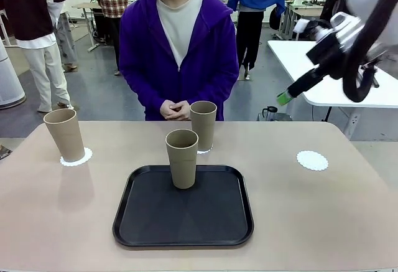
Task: Place coasters on the table and set cups on them.
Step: Take one Reusable plastic cup from the Flat Tray and place it on a coaster set by the human.
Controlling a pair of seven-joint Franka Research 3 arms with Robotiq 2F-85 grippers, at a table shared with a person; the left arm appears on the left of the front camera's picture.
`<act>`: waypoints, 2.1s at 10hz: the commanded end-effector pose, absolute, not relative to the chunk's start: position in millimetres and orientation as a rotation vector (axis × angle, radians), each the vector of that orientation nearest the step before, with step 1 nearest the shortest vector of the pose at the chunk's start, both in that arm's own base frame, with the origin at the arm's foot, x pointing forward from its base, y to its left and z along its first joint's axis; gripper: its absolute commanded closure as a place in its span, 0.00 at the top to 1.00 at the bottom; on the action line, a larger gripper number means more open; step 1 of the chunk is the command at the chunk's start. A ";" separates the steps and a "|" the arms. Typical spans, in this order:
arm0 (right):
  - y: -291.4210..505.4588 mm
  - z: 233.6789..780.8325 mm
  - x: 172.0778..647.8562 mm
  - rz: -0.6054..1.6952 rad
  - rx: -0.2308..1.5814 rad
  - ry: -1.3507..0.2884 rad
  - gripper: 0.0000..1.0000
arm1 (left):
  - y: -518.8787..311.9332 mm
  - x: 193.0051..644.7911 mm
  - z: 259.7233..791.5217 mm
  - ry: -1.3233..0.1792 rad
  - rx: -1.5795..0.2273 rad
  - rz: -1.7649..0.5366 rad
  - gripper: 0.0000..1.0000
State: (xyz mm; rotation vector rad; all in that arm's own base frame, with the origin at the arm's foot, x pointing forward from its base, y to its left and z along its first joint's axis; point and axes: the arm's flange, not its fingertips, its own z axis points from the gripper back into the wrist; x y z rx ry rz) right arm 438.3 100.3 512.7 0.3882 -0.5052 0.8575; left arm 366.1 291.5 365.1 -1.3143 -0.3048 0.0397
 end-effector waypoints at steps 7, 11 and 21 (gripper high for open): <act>170.6 457.0 437.7 1.003 0.334 -0.436 1.00 | 292.5 364.5 366.9 -0.307 -1.313 0.042 1.00; 170.6 457.0 437.7 1.003 0.334 -0.436 1.00 | 292.5 364.5 366.9 -0.307 -1.313 0.042 1.00; 171.7 377.3 452.2 1.375 0.901 -0.860 1.00 | 292.5 364.5 366.9 -0.307 -1.313 0.042 1.00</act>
